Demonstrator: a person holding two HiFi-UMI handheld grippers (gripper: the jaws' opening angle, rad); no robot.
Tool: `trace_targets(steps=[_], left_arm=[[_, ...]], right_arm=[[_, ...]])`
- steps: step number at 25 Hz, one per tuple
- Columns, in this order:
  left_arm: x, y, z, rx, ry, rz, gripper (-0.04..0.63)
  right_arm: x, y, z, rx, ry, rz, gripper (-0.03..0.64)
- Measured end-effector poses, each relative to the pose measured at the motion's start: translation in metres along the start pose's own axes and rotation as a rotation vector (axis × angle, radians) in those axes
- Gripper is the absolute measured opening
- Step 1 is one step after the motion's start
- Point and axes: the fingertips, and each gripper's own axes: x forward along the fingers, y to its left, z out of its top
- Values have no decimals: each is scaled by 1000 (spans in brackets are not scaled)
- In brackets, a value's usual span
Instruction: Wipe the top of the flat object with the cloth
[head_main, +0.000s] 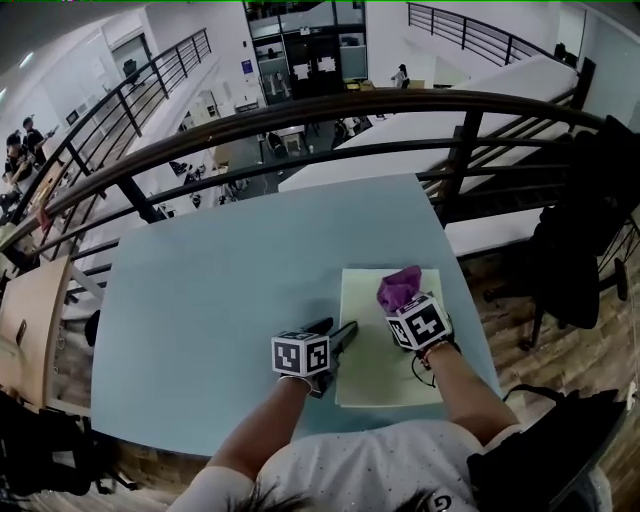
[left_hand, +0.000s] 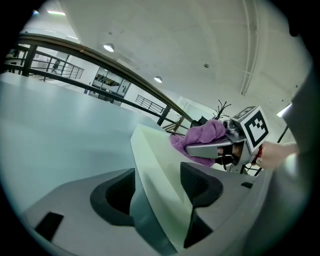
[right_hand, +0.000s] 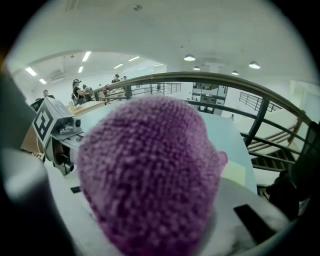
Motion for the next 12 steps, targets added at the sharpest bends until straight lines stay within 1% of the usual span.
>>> trace_targets(steps=[7, 12], left_arm=[[-5, -1, 2, -1, -1, -2, 281], [-3, -1, 2, -2, -3, -3, 279]], right_arm=[[-34, -54, -30, 115, -11, -115, 32], [-47, -75, -45, 159, 14, -152, 34]])
